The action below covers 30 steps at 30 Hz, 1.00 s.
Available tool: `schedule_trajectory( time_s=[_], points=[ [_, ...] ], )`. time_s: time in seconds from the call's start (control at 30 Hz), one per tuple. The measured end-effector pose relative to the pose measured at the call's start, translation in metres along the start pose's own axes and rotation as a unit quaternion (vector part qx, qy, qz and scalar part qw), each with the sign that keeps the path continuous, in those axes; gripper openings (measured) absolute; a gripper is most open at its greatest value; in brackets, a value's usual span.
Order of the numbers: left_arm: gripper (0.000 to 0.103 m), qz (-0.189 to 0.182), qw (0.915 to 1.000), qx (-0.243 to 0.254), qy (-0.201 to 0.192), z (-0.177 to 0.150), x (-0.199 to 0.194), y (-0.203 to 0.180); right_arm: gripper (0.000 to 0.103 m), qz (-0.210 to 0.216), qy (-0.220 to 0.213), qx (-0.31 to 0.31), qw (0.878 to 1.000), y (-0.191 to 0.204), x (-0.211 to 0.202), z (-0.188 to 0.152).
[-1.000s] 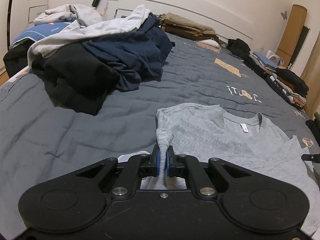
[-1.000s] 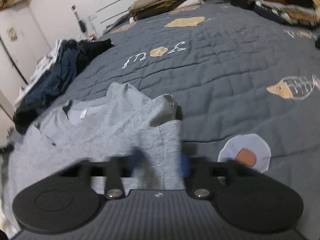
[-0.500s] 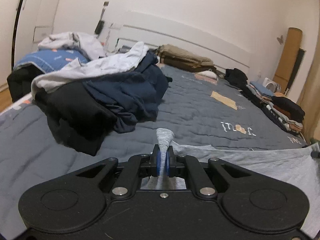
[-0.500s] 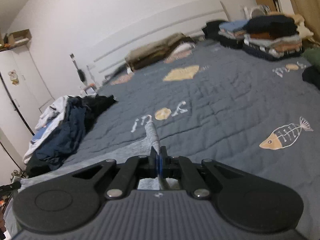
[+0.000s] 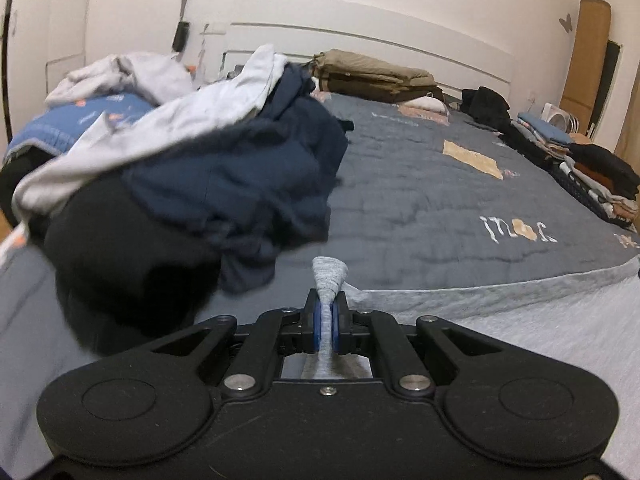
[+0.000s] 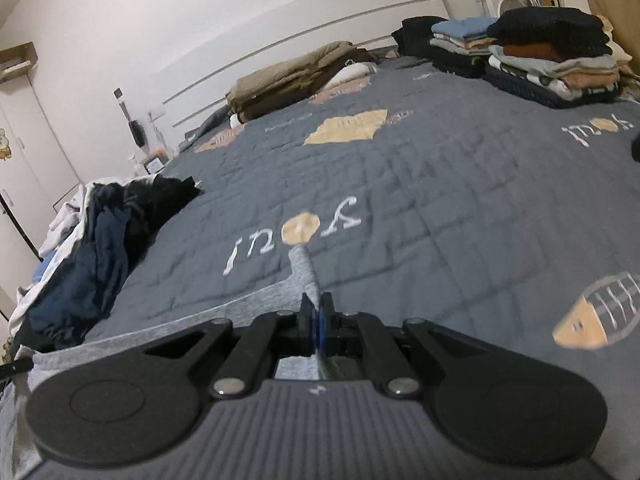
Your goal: Fold clothes
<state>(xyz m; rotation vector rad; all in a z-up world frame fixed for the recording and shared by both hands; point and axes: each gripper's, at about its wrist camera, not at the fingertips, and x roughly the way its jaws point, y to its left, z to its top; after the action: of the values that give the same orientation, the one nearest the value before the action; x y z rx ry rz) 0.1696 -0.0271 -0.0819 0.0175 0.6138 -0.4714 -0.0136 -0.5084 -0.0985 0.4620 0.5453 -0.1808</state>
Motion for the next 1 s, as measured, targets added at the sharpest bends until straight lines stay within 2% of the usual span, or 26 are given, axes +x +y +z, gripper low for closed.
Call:
schedule_trajectory(
  time_s=[0.17, 0.27, 0.33, 0.4, 0.43, 0.5, 0.53, 0.63, 0.7, 0.87, 1.0],
  points=[
    [0.006, 0.007, 0.9997, 0.019, 0.013, 0.015, 0.036, -0.007, 0.001, -0.015, 0.003, -0.003, 1.000, -0.005, 0.028, 0.003],
    [0.006, 0.015, 0.9984, 0.022, 0.050, 0.009, 0.060, -0.008, 0.002, -0.023, 0.031, -0.023, 0.999, -0.009, 0.051, -0.007],
    [0.010, 0.025, 0.9976, 0.012, 0.064, 0.003, 0.068, -0.005, 0.004, -0.032, 0.046, -0.032, 0.998, -0.011, 0.061, -0.014],
    [0.023, 0.024, 0.9978, -0.020, 0.058, -0.001, 0.062, 0.003, 0.006, -0.037, 0.054, -0.028, 0.997, -0.015, 0.058, -0.014],
    [0.027, 0.021, 0.9983, -0.031, 0.045, -0.002, 0.054, 0.007, 0.007, -0.038, 0.054, -0.022, 0.998, -0.017, 0.054, -0.012],
    [0.044, 0.017, 0.9982, -0.050, 0.026, -0.004, 0.031, 0.016, 0.013, -0.029, 0.040, 0.007, 0.999, -0.022, 0.036, -0.006],
    [0.045, 0.017, 0.9979, -0.058, 0.022, -0.005, 0.020, 0.019, 0.015, -0.022, 0.037, 0.018, 0.999, -0.021, 0.027, -0.005],
    [0.045, 0.012, 0.9957, -0.092, -0.004, -0.013, -0.021, 0.027, 0.029, -0.001, 0.030, 0.043, 0.999, -0.013, -0.002, -0.007],
    [0.047, 0.005, 0.9916, -0.129, -0.013, -0.022, -0.046, 0.032, 0.036, 0.014, 0.031, 0.053, 0.998, -0.001, -0.021, -0.013],
    [0.049, -0.002, 0.9910, -0.133, -0.010, -0.050, -0.088, 0.026, 0.039, 0.082, 0.039, 0.086, 0.992, 0.041, -0.068, -0.049],
    [0.050, -0.003, 0.9918, -0.127, -0.009, -0.075, -0.118, 0.019, 0.043, 0.124, 0.064, 0.073, 0.988, 0.086, -0.096, -0.085]
  ],
)
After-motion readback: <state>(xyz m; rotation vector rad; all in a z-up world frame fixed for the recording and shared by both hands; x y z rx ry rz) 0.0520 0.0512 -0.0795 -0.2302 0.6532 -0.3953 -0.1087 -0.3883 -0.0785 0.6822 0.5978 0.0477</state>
